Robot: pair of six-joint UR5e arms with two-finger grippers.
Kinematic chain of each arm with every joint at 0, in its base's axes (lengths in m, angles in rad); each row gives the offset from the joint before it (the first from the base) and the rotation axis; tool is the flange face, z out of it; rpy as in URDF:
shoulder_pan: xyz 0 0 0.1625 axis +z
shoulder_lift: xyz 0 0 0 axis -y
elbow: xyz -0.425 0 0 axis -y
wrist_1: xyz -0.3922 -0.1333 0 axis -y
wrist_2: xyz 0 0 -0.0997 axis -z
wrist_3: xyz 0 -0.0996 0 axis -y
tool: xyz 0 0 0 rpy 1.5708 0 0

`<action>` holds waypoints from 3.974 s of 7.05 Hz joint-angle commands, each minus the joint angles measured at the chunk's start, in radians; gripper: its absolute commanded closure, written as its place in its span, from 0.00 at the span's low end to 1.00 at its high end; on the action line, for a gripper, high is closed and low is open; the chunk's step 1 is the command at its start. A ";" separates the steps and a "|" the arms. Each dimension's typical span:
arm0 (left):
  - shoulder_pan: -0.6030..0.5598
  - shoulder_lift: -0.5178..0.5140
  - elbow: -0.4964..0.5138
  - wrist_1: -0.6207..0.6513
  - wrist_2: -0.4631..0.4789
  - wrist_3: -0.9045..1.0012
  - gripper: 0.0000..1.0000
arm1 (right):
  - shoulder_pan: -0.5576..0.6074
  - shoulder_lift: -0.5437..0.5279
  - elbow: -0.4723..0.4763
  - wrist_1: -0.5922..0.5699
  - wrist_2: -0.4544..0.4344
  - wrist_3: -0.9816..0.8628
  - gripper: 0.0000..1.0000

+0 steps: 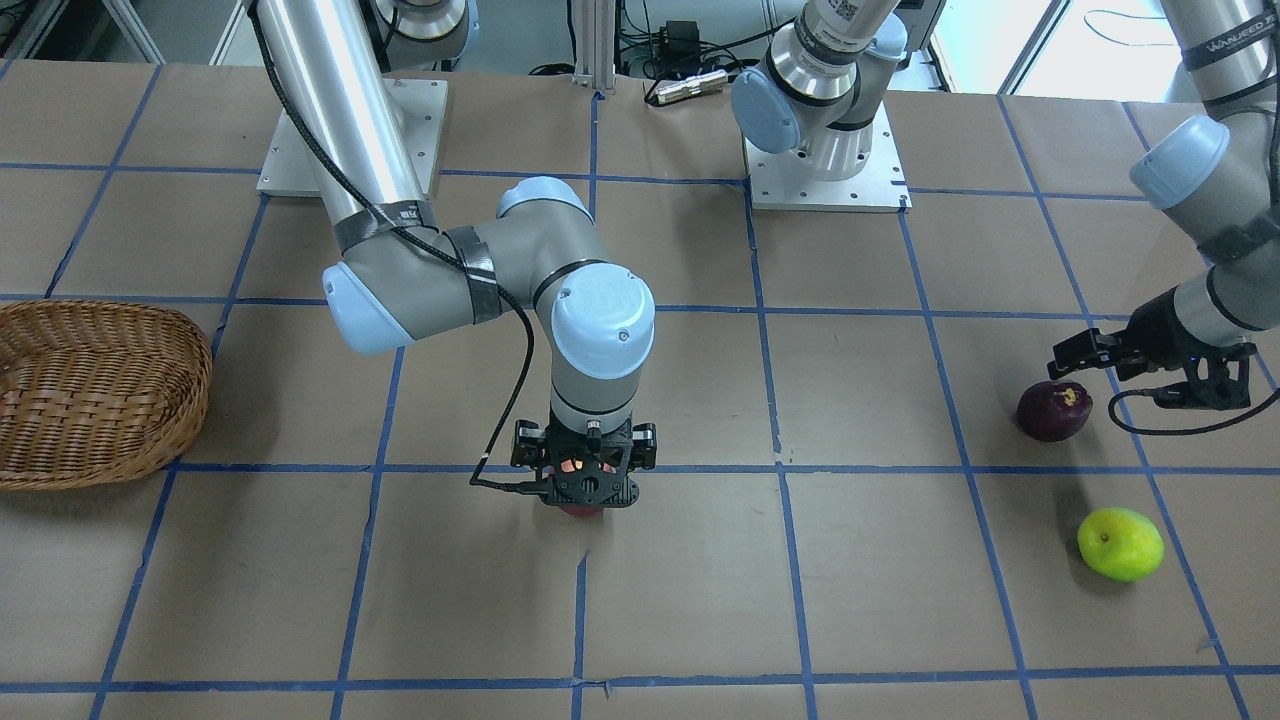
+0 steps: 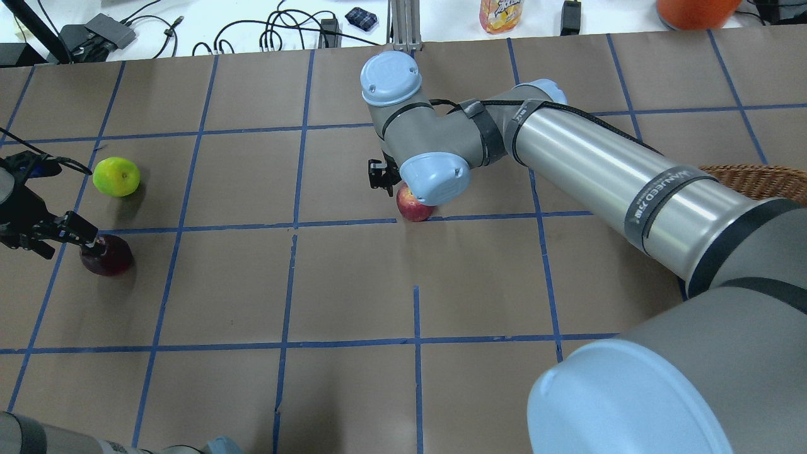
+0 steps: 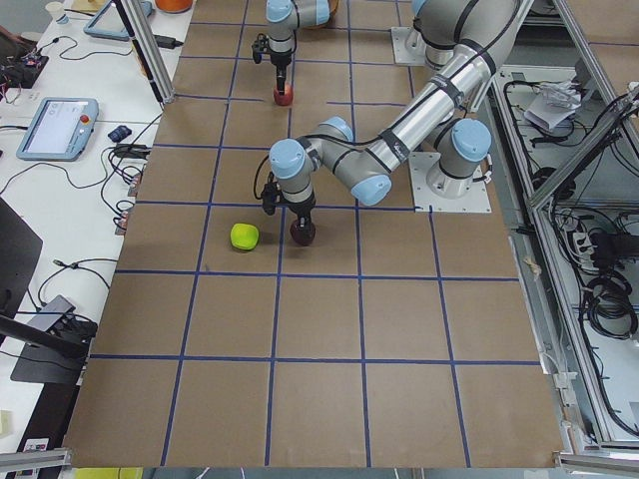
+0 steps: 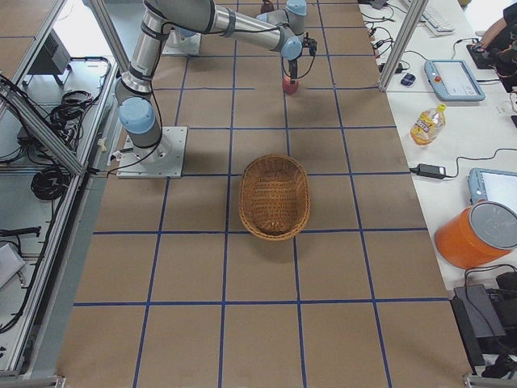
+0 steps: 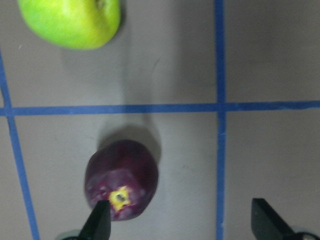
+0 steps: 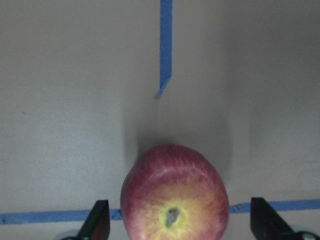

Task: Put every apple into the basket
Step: 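Lower the right gripper onto the red-yellow apple while the left reaches the purple apple, then lift the red-yellow apple over the basket while the left gripper grasps the purple apple, then drop the red-yellow apple into the basket while the left carries the purple apple, then release the purple apple at the center with the left gripper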

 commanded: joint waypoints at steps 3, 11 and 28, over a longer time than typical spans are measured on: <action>0.001 -0.064 -0.010 0.037 -0.062 0.021 0.00 | -0.002 0.049 -0.011 -0.019 -0.013 -0.038 0.64; -0.007 -0.077 -0.047 0.152 -0.090 0.061 0.90 | -0.691 -0.321 0.115 0.167 -0.010 -0.720 0.77; -0.961 -0.240 0.205 0.334 -0.232 -1.197 0.00 | -0.623 -0.452 0.261 0.136 0.055 -0.628 0.00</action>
